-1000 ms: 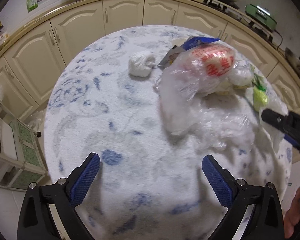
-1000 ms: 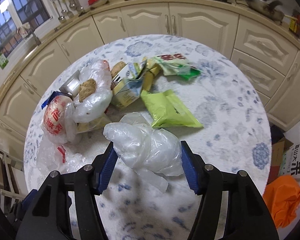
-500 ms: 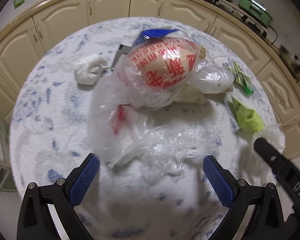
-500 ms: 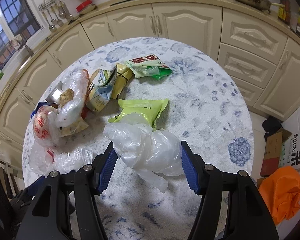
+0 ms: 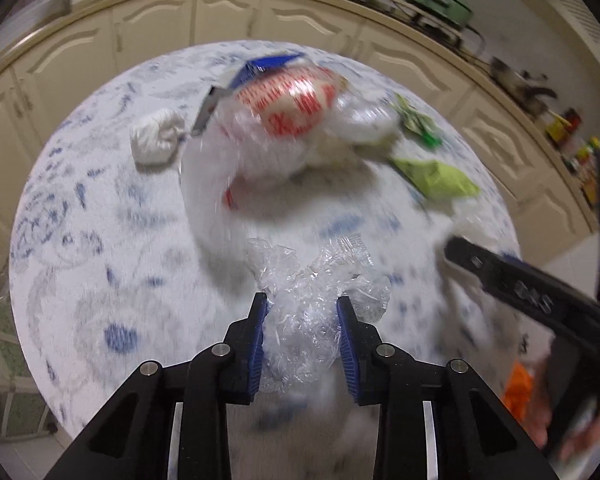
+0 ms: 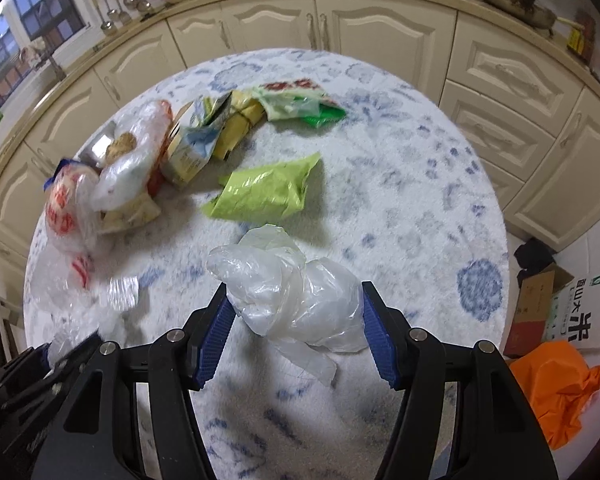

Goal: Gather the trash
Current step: 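Grasp the clear crinkled plastic wrap with the left tool while the right tool holds the white bag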

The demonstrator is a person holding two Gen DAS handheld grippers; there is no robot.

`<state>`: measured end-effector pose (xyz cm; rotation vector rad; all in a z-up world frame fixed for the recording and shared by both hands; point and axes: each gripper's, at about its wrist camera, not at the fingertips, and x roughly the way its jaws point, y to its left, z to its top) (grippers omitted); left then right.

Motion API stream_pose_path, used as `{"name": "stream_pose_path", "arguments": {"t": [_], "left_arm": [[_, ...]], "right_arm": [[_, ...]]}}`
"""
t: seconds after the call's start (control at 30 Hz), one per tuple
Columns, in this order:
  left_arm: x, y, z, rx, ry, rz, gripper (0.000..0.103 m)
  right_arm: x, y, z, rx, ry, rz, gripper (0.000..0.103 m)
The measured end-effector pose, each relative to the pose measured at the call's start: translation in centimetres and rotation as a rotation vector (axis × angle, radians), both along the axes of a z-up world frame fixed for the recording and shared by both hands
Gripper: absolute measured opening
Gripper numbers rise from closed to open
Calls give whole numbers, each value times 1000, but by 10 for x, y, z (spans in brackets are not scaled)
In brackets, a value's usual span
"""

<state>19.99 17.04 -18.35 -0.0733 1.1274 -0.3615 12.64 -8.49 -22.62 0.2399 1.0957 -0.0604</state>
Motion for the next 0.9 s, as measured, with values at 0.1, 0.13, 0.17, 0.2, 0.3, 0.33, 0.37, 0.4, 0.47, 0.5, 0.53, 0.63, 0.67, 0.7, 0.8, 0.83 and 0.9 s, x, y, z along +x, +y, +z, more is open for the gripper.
{"name": "stream_pose_path", "arguments": {"t": [0.1,0.13,0.17,0.2,0.3,0.33,0.37,0.4,0.47,0.5,0.53,0.63,0.67,0.7,0.8,0.83,0.9], "left_arm": [[-17,16,1,-14,12,-26,38],[-19,20,1,-15,16,-9,54],[-23,27,0,-13,23,22,66],[-25,33,1,-13,24,50,86],[-31,42,3,-1,12,110,91],[-32,38,5,15,5,121,91],[-32,35,5,39,-7,128,91],[-31,30,5,63,-20,128,91],[-31,9,3,86,-30,103,91],[-32,1,2,87,-31,86,91],[-32,-5,0,93,-31,71,92],[-31,-24,-8,157,-84,55,91],[-32,-26,-10,170,-98,55,89],[-33,-28,-12,192,-117,55,80],[-34,-28,-12,193,-161,73,28],[-34,-26,-11,190,-158,83,27],[-31,-23,-12,165,-147,83,27]], "right_arm": [[-8,8,0,-37,-5,17,64],[-11,10,0,-33,-6,26,65],[-13,12,0,-34,-8,33,65],[-14,15,0,-41,-9,43,66],[-20,21,-6,-93,4,57,72],[-22,21,-9,-94,8,60,73],[-23,20,-9,-104,-1,61,74],[-24,20,-10,-104,-2,63,77],[-26,19,-11,-85,-12,72,86],[-28,17,-12,-75,-10,71,94],[-29,16,-13,-70,-11,68,98],[-35,10,-12,-66,-24,51,99],[-36,9,-11,-62,-28,42,99],[-35,6,-11,-55,-35,30,99],[-32,-2,-11,-24,-56,-4,101],[-30,-3,-11,-18,-75,-7,101],[-24,0,-9,-30,-118,5,101]]}}
